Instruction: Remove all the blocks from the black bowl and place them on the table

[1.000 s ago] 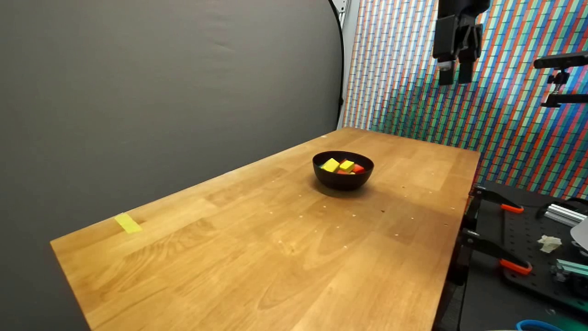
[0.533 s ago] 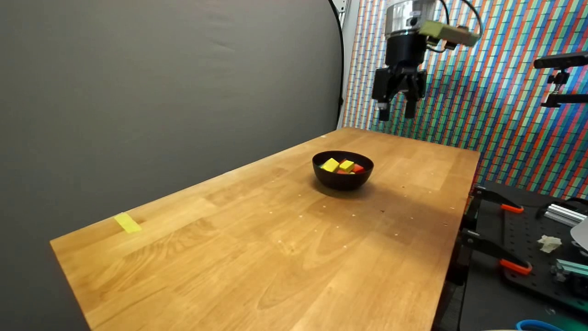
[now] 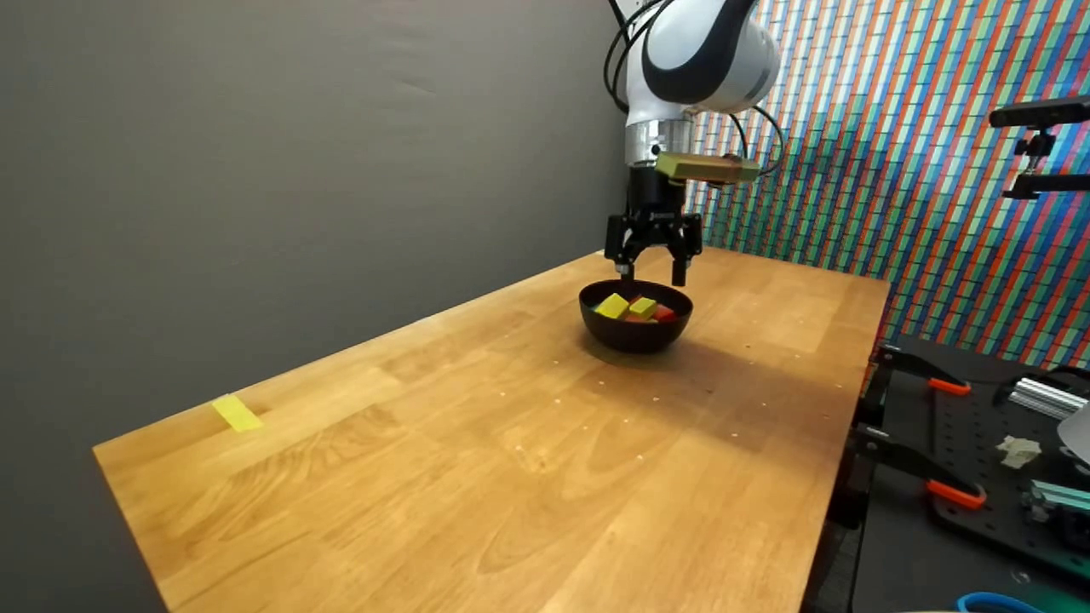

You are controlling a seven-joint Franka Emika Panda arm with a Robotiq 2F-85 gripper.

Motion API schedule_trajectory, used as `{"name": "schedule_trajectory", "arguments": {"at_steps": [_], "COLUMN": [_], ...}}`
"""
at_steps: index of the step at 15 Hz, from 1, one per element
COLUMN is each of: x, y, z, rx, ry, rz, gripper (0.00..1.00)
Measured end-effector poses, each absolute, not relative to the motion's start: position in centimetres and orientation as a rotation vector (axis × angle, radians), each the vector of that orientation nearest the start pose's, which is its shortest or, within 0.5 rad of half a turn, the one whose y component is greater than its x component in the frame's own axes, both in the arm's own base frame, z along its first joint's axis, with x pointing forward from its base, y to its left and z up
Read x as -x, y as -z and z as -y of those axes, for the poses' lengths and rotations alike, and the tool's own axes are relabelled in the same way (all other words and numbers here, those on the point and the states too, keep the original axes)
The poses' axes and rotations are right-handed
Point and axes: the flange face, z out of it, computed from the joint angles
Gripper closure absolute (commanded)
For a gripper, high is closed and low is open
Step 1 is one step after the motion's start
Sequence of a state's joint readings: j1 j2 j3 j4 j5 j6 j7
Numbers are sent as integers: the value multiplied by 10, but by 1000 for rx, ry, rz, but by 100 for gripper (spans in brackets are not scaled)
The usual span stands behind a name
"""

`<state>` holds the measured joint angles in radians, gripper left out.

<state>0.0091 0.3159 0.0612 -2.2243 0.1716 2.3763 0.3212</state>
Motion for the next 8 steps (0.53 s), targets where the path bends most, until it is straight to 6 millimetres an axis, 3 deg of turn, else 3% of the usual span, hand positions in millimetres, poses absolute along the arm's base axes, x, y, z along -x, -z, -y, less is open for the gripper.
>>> {"name": "schedule_trajectory", "arguments": {"at_steps": [4, 6, 8], "x": [-558, -565, -567], "y": [-197, -194, -190], "z": [-32, -29, -27], "rx": [2987, 3000, 3019], "ry": [-251, -217, -196], "rz": [-626, -638, -649], "gripper": [0, 10, 10]}}
